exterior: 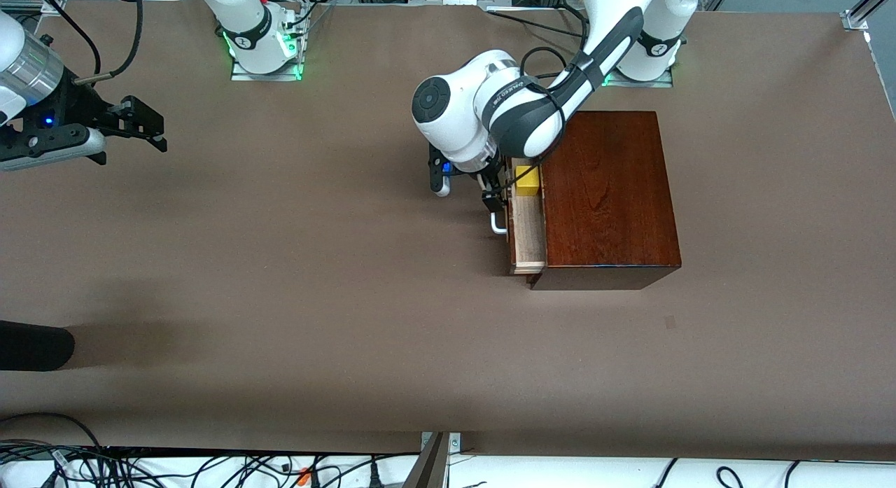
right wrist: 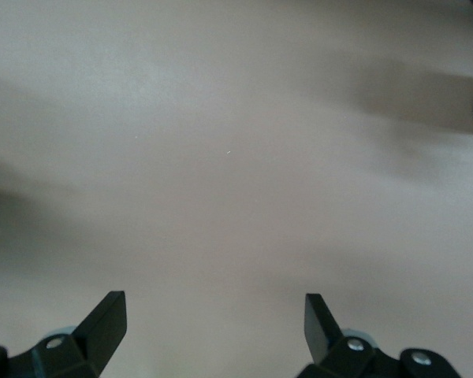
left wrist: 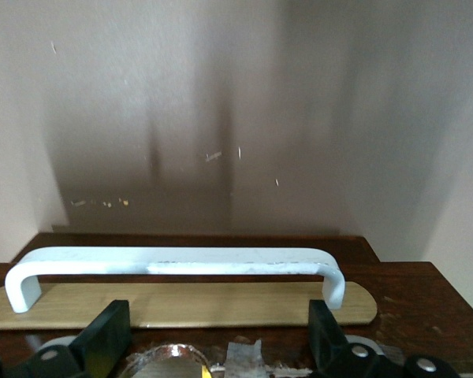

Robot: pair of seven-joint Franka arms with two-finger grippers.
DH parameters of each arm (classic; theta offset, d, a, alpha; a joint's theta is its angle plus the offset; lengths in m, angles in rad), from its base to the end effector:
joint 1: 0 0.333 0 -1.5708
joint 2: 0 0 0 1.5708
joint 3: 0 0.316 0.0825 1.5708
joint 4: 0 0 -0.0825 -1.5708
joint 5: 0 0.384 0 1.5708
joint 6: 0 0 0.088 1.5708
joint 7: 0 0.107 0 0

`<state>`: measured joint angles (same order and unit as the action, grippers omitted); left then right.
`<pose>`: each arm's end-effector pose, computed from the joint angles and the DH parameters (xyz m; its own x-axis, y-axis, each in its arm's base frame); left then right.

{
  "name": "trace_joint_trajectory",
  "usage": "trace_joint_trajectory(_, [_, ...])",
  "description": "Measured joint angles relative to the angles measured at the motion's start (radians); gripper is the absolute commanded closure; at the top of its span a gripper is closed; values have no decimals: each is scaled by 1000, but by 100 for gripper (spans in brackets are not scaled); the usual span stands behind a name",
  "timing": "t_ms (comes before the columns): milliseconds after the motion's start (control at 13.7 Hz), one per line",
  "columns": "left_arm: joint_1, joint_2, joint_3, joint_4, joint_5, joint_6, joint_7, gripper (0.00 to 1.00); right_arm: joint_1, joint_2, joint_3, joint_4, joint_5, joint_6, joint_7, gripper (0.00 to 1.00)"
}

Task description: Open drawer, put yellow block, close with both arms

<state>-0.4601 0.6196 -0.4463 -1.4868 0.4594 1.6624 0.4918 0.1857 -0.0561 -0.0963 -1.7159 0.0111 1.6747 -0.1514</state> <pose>0.4761 -0.4630 0.3127 0.0521 -0.9148 -0.4004 -0.9965 -0.0739 0.0392 0.5420 0.0483 0.5954 0.9713 0.2374 0.0169 0.2376 -0.9713 -0.0141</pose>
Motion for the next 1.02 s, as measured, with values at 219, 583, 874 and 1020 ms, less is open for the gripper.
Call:
trace_joint_trajectory(219, [13,-3,3,-5,4,-48,0,0,0,3,0,0,0,0,0,0])
trace_joint_trajectory(583, [22,-5,4,-19,54,-115,-1,0,0,5,0,0,0,0,0,0])
trace_joint_trajectory(874, [27,-7,4,-20,54,-114,-10,0,0,5,0,0,0,0,0,0])
trace_joint_trajectory(1020, [26,-13,0,-9,57,-111,-60,0,0,5,0,1,0,0,0,0])
